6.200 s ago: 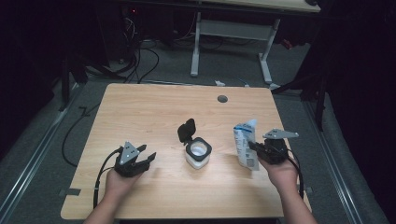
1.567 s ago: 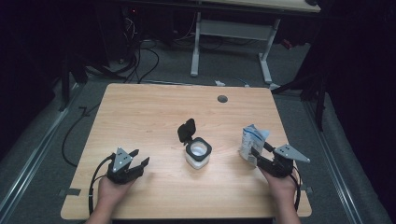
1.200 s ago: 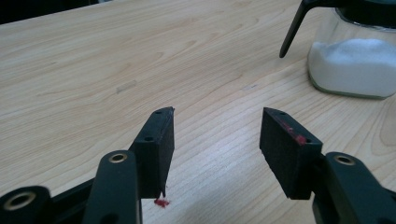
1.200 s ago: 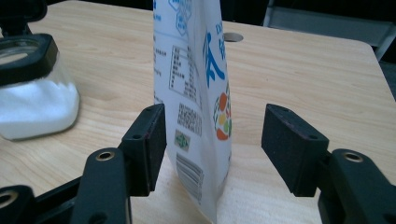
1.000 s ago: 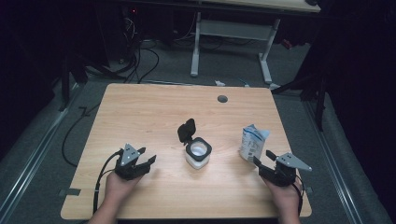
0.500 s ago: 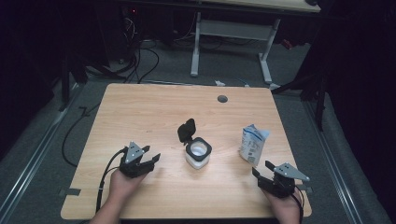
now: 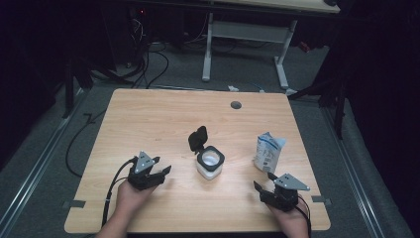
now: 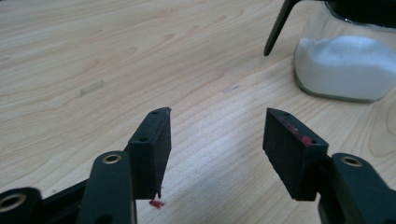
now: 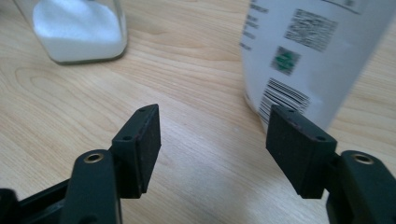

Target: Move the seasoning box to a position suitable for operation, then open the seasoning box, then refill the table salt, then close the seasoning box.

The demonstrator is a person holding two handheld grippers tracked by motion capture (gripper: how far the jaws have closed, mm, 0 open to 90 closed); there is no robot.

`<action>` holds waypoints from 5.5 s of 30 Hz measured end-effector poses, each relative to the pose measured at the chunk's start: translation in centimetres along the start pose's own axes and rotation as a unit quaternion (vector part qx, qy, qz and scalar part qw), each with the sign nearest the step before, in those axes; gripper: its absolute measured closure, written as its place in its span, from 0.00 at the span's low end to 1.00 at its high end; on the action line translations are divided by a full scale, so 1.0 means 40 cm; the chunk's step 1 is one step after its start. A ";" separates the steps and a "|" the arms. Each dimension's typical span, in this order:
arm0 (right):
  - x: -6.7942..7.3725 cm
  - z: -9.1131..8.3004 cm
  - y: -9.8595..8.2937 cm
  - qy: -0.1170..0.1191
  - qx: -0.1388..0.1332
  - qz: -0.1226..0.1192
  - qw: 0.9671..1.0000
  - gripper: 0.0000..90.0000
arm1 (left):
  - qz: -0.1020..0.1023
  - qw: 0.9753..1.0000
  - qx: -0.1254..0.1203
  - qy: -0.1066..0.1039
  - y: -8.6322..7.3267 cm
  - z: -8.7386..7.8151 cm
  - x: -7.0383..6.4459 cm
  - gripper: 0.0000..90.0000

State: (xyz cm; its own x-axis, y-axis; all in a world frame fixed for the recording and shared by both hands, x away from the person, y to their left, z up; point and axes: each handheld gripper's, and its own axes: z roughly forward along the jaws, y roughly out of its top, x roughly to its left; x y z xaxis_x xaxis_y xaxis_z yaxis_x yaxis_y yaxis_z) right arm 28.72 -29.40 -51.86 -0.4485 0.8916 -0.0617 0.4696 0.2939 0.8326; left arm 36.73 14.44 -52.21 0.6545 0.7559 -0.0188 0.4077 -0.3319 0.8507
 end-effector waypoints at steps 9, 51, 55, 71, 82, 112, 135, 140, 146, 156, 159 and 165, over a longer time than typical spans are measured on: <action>0.017 0.035 0.021 0.034 0.007 -0.013 0.999 0.47 | 0.004 1.000 -0.002 0.025 -0.015 -0.015 -0.009 0.41; 0.090 0.095 0.085 0.065 -0.016 -0.032 0.997 0.53 | -0.037 0.999 -0.015 0.013 -0.004 -0.030 -0.028 0.56; 0.087 0.095 0.087 0.061 -0.015 -0.030 0.998 0.50 | -0.032 0.999 -0.012 0.014 -0.003 -0.022 -0.034 0.54; 0.066 0.078 0.087 0.057 -0.024 -0.022 0.998 0.49 | -0.025 0.999 -0.011 0.016 0.024 -0.004 -0.057 0.57; 0.051 0.088 0.119 0.062 -0.022 -0.014 0.998 0.53 | -0.044 0.999 -0.012 0.013 0.072 0.034 -0.052 0.63; 0.139 0.164 0.140 0.082 0.001 -0.047 0.996 0.70 | -0.078 0.995 -0.067 -0.011 0.237 0.081 -0.053 1.00; 0.176 0.153 0.136 0.087 -0.004 -0.069 0.994 0.99 | -0.070 0.994 -0.076 -0.039 0.244 0.082 -0.101 1.00; 0.183 0.155 0.136 0.088 -0.001 -0.075 0.993 0.99 | -0.053 0.995 -0.070 -0.057 0.234 0.086 -0.138 1.00; 0.184 0.152 0.138 0.089 -0.006 -0.074 0.993 0.99 | -0.044 0.995 -0.059 -0.062 0.207 0.097 -0.170 1.00; 0.184 0.153 0.139 0.086 -0.005 -0.078 0.993 0.99 | -0.033 0.997 -0.045 -0.043 0.163 0.068 -0.151 0.99; 0.177 0.151 0.140 0.085 -0.003 -0.074 0.994 1.00 | -0.032 0.998 -0.041 -0.033 0.143 0.053 -0.133 0.97; 0.144 0.151 0.141 0.059 -0.006 -0.064 0.996 1.00 | -0.012 0.999 -0.034 0.011 0.101 -0.007 -0.072 0.90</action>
State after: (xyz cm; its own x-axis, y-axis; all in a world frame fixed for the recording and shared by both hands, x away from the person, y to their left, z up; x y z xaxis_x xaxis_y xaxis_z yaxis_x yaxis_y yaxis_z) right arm 33.39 -20.54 -50.86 -0.5911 0.8000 -0.1030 0.3935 0.3975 0.8290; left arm 36.31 11.09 -48.59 0.6303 0.7758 -0.0289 0.3784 -0.2745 0.8840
